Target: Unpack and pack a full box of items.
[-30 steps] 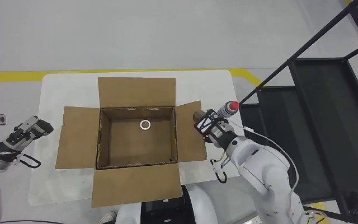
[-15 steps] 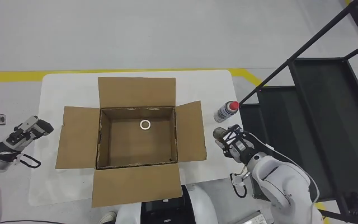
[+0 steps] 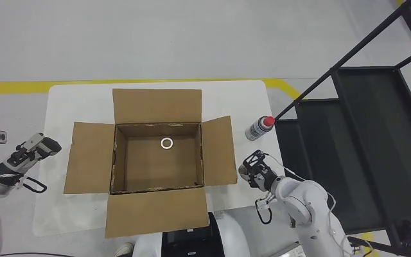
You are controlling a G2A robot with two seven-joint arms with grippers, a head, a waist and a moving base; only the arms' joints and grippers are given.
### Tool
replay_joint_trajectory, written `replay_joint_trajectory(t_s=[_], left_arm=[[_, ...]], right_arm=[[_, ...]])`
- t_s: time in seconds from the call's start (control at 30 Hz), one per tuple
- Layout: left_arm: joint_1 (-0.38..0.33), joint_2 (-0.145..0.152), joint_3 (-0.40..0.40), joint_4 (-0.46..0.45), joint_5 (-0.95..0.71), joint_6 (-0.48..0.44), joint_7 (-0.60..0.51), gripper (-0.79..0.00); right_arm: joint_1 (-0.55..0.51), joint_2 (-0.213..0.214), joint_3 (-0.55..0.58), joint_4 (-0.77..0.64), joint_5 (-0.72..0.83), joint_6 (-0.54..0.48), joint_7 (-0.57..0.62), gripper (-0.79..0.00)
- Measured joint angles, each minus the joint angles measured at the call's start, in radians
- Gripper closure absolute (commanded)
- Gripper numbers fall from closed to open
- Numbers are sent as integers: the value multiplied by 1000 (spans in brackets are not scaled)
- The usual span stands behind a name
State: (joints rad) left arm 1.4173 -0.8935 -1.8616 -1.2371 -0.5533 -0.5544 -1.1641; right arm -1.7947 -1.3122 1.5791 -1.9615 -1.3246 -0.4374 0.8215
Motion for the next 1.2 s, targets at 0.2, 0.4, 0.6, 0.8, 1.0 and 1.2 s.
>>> replay_joint_trajectory(t_s=[0.2, 0.4, 0.6, 0.8, 1.0, 1.2], left_arm=[[0, 0, 0, 0, 0, 0, 0, -785], [0, 0, 0, 0, 0, 0, 0, -785], [0, 0, 0, 0, 0, 0, 0, -785], [0, 0, 0, 0, 0, 0, 0, -785], [0, 0, 0, 0, 0, 0, 0, -785], [0, 0, 0, 0, 0, 0, 0, -785]], right_arm=[[64, 4, -12, 94, 13, 35, 31, 0], [111, 9, 1, 167, 61, 71, 43, 0], [155, 13, 13, 222, 99, 117, 55, 0], [202, 17, 5, 285, 114, 151, 59, 0], [238, 19, -11, 350, 124, 175, 55, -105], [250, 23, -17, 376, 137, 188, 35, -785]])
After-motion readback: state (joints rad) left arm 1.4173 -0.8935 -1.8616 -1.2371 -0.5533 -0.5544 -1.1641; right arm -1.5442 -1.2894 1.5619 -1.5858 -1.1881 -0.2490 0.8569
